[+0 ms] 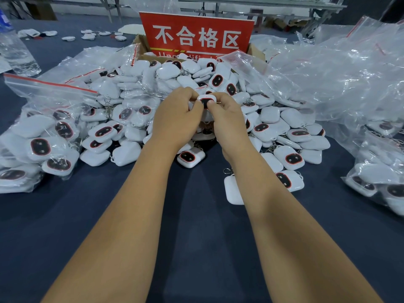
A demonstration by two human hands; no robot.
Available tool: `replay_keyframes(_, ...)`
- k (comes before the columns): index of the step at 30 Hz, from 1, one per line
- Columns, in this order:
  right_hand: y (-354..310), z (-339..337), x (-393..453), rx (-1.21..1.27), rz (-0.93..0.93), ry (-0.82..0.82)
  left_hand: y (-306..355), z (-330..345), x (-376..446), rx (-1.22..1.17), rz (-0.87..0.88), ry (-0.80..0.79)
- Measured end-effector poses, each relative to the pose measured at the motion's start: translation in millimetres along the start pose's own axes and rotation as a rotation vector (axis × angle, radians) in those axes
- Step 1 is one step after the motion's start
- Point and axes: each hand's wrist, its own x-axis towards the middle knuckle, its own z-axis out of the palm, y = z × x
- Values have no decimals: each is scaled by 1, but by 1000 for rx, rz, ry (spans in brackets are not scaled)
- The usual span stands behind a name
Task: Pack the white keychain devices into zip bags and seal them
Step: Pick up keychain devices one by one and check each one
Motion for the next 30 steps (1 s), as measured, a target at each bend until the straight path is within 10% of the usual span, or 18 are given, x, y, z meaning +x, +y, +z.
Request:
replay_keyframes(23,-3,-2,-1,101,31,5,0,0,0,-70,41,10)
replay_keyframes(30,-5,-3,-1,50,-139,238,-4,-4,2,-64,47,3)
